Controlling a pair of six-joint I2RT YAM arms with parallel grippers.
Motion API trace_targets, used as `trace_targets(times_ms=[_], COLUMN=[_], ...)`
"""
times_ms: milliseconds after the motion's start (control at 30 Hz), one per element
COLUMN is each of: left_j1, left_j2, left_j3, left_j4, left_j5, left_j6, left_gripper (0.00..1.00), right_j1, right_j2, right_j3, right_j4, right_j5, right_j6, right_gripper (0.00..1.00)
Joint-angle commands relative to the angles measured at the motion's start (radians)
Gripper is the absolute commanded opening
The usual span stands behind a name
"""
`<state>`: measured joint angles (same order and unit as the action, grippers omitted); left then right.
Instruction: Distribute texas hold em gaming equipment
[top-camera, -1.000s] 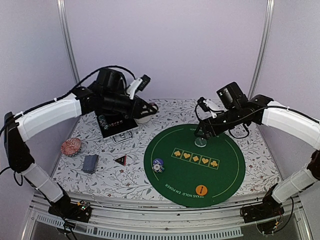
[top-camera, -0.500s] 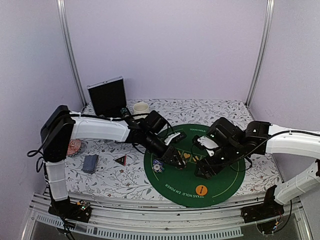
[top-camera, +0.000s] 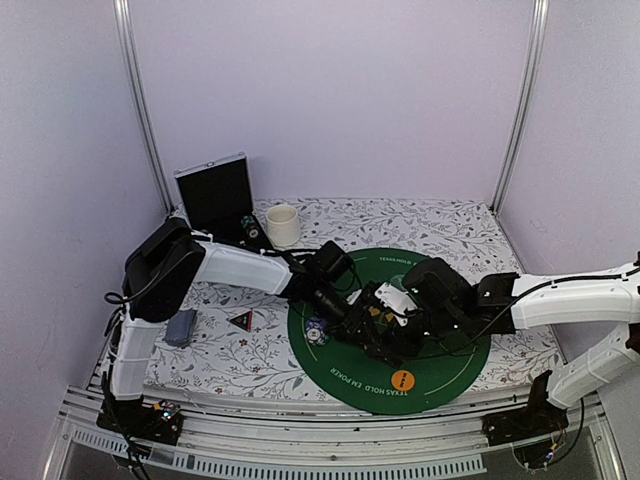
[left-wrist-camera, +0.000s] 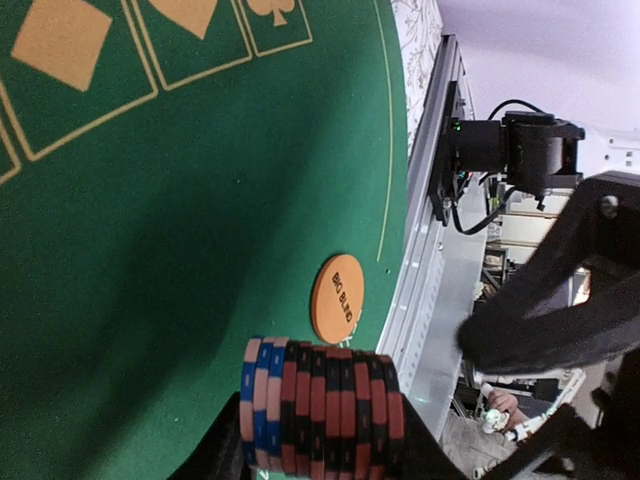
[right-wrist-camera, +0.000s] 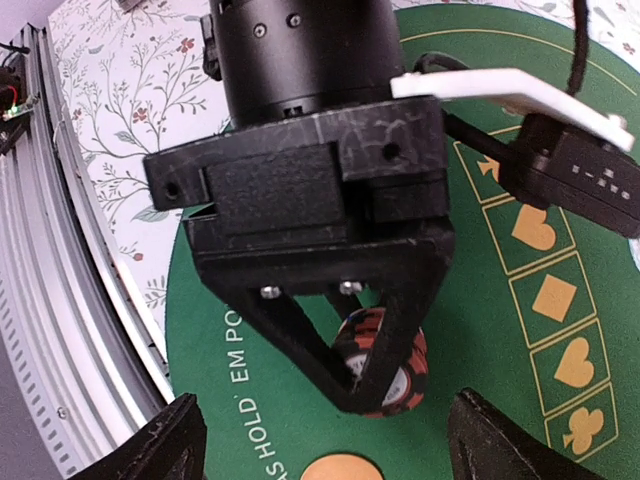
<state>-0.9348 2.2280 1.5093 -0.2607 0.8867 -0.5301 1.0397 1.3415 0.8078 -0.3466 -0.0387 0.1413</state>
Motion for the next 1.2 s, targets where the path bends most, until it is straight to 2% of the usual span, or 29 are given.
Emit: trace_targets(times_ms=[0,167,300,400,733,867,1000,1167], left_j1=[-0.009,-0.004,-0.001,0.002,0.011,0.010,0.010,0.011], left_j2=[-0.001,-0.043,-0.068,-0.083,-0.149,-0.155,-0.157,-0.144], left_j3=[0.011,-0.027,-0.044,-0.054,-0.074,-0.080,-0.083,-0.081], left_j4=[0.099,0.145,0.163,0.169,0.165,0.164,0.163,0.157], left_j5=[0.070,0.087,0.104,0.111,0.106,0.106,0.103,0.105], left_j6=[-0.053,-0.070,-0.079,-0.088,-0.080,-0.079,-0.076,-0.069], left_gripper=[0.00,0.00,0.00,0.00,0.00,0.00,0.00,0.00], right_j1=[0.004,0.003,0.003,0.003,-0.002,-0.005,-0.011,-0.010], right_j2=[0.062,0.020,-0.011,-0.004,0.005,0.014,0.016,0.018], right_j3=[-0.035,-0.130,-0.166,-0.168,-0.170,-0.162,-0.161,-0.143], right_j4=[0.146,0.323,0.389,0.374,0.353,0.357,0.366,0.368], right_j5=[0.009,-0.037,-0.001,0.080,0.080,0.073,0.107,0.121], right_j6=[-0.122,-0.258,-0.351,-0.389,-0.521,-0.534,-0.525,-0.516], right_gripper=[0.86,0.85,0.82,0.77,0.78,0.64,0.56,0.63])
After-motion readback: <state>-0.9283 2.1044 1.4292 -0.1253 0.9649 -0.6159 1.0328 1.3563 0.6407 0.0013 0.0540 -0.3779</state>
